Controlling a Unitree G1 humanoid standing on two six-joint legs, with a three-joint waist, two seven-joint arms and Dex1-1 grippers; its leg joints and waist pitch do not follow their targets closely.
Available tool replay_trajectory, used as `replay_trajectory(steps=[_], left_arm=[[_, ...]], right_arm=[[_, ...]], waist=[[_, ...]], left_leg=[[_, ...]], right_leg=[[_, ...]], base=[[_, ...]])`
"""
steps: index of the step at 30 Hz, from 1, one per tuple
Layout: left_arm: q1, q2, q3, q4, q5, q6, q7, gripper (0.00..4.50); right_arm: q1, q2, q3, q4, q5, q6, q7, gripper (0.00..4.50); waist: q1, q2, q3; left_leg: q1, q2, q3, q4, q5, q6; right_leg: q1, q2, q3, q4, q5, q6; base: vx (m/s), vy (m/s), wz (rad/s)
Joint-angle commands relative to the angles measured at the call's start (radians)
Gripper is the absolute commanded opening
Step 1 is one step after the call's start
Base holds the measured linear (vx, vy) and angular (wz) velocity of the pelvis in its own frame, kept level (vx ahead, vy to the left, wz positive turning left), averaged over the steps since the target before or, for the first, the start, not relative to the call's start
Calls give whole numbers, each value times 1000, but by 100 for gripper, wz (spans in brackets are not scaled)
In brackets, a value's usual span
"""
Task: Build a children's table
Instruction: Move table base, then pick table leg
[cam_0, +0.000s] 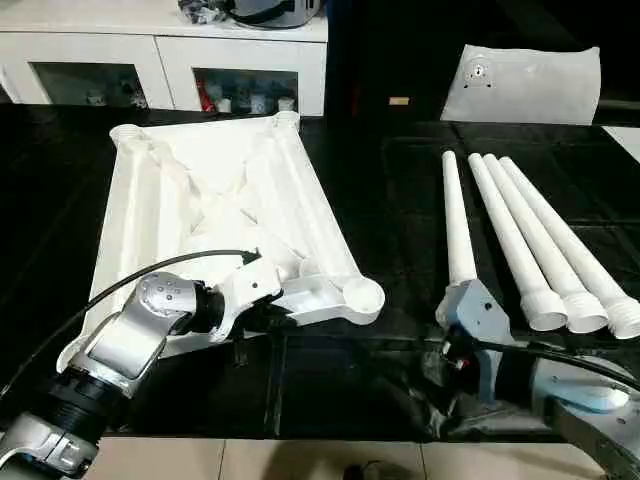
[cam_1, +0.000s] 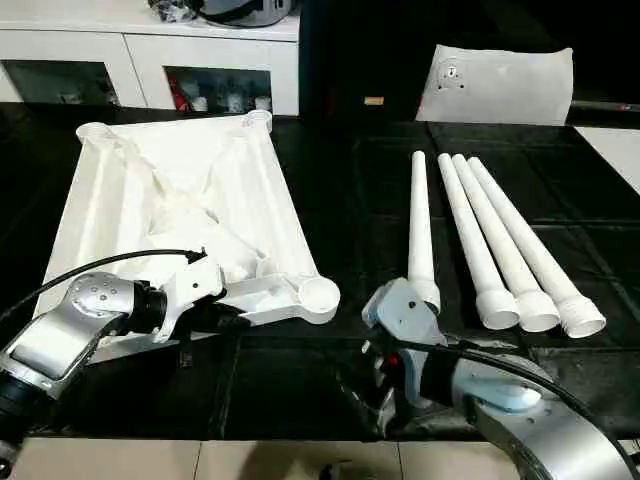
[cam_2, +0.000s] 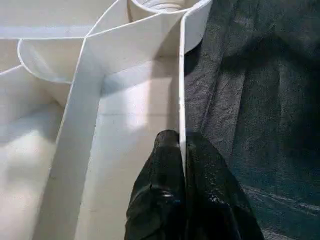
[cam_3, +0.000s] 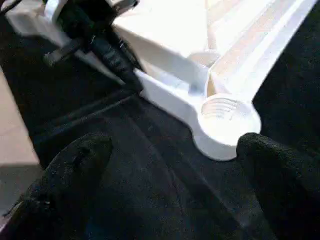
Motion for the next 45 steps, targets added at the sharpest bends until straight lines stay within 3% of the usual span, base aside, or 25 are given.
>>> replay_trajectory(steps=[1,3,4,7,8,10,13,15,21,24,25,27,28,33,36,38,42,45], left_arm=[[-6,7,71,-37,-53,-3,-12,61],[1,12,83,-59,-74,-3,-23,91],[13,18,102,-96,-101,9,-31,91],[18,21,113,-113,-113,21,-31,119],[31,24,137,-149,-121,38,-14,130],[41,24,158,-181,-128,55,8,144],[63,9,209,-276,-167,135,65,182],[80,-1,218,-353,-183,201,100,189],[121,-20,200,-496,-208,285,140,231],[138,-20,186,-555,-228,330,149,238],[145,-17,182,-579,-232,350,155,238],[152,-10,176,-595,-232,363,156,238],[156,-3,174,-610,-235,378,156,238],[167,17,175,-646,-238,414,159,238],[166,23,174,-655,-243,431,168,238],[164,27,171,-657,-245,436,169,238],[162,30,169,-661,-247,443,170,244],[162,30,170,-665,-248,447,173,244]], right_arm=[[-37,36,-42,38,-36,-40,-65,450],[-61,53,-53,57,-44,-45,-88,450],[-117,95,-78,103,-57,-25,-152,450],[-142,118,-88,128,-75,-22,-193,450],[-207,149,-94,196,-143,-28,-288,450],[-267,164,-100,254,-179,38,-352,450],[-400,206,-126,401,-160,138,-383,450],[-476,221,-130,513,-170,178,-403,450],[-616,252,-141,784,-208,198,-447,450],[-684,259,-154,957,-229,177,-469,450],[-710,265,-171,1033,-234,161,-485,450],[-724,268,-186,1077,-233,152,-497,450],[-734,265,-196,1117,-235,137,-514,450],[-748,263,-221,1202,-231,129,-512,450],[-774,272,-246,1281,-214,111,-498,450],[-781,277,-257,1315,-201,110,-483,450],[-783,286,-285,1349,-182,106,-475,410],[-792,297,-315,1375,-160,105,-460,372]], waist=[[7,-2,-50],[7,-3,-49],[5,-1,-50],[8,0,-48],[8,3,-52],[6,-3,-52],[5,5,-55],[6,-4,-55],[10,0,-59],[16,-2,-63],[17,-9,-63],[23,-8,-63],[24,-13,-62],[26,-17,-62],[24,-15,-59],[24,-16,-59],[26,-15,-57],[26,-16,-60]], left_leg=[[-32,58,-9,-93,-52,42],[-29,59,-8,-94,-70,28],[-30,59,-10,-95,-69,21],[-24,55,-4,-94,-78,15],[-26,57,-6,-95,-58,5],[-28,53,-4,-96,-43,-6],[-26,53,-2,-90,-36,-13],[-28,53,1,-89,-18,-10],[-30,53,6,-85,33,-3],[-29,51,10,-83,38,-4],[-33,50,12,-83,42,-4],[-34,49,17,-80,49,2],[-36,48,22,-79,52,9],[-41,48,22,-78,34,8],[-46,45,24,-76,-5,3],[-42,44,25,-75,-24,3],[-38,45,27,-75,-52,3],[-40,51,30,-77,-41,0]], right_leg=[[60,-83,58,-73,-374,-177],[58,-81,55,-74,-390,-178],[59,-81,55,-67,-376,-190],[54,-76,55,-73,-393,-180],[56,-76,53,-65,-371,-185],[59,-72,51,-63,-356,-184],[62,-73,51,-55,-313,-213],[64,-73,50,-54,-299,-220],[66,-68,47,-46,-229,-235],[65,-71,48,-42,-220,-245],[65,-70,47,-40,-218,-248],[63,-70,47,-41,-211,-246],[63,-67,48,-43,-206,-241],[61,-65,43,-41,-251,-214],[59,-64,40,-51,-330,-183],[54,-62,38,-56,-367,-171],[48,-60,33,-64,-430,-142],[48,-59,32,-58,-397,-147]], base=[[0,0,0],[0,0,0],[0,0,0],[0,0,0],[0,0,0],[0,0,0],[0,0,0],[0,0,0],[0,0,0],[0,0,0],[0,0,0],[0,0,0],[0,0,0],[0,0,0],[0,0,0],[0,0,0],[0,0,0],[0,0,0]])
